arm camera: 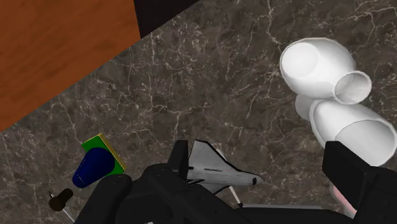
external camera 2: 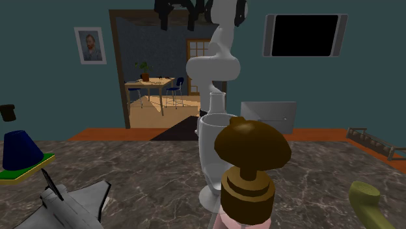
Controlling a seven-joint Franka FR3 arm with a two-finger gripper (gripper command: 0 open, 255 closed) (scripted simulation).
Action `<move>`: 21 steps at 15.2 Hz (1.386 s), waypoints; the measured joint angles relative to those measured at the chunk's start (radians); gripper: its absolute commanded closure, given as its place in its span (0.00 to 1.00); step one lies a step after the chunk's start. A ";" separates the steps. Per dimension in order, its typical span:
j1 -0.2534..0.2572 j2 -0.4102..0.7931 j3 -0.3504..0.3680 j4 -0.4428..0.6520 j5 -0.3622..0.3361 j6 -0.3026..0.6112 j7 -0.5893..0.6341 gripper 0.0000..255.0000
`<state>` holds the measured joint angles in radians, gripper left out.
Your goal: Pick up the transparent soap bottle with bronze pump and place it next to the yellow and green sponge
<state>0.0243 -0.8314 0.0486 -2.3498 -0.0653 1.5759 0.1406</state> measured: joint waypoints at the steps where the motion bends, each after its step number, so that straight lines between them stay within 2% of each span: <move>1: 0.000 0.000 0.000 0.000 0.000 0.000 0.000 0.00; 10: 0.013 0.240 0.108 0.087 0.033 0.144 0.122 0.00; 16: 0.015 0.475 0.198 0.236 0.019 0.219 0.234 0.00; 21: 0.017 0.671 0.252 0.386 -0.029 0.252 0.317 0.00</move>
<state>0.0410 -0.1599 0.3002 -1.9639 -0.0941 1.8283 0.4572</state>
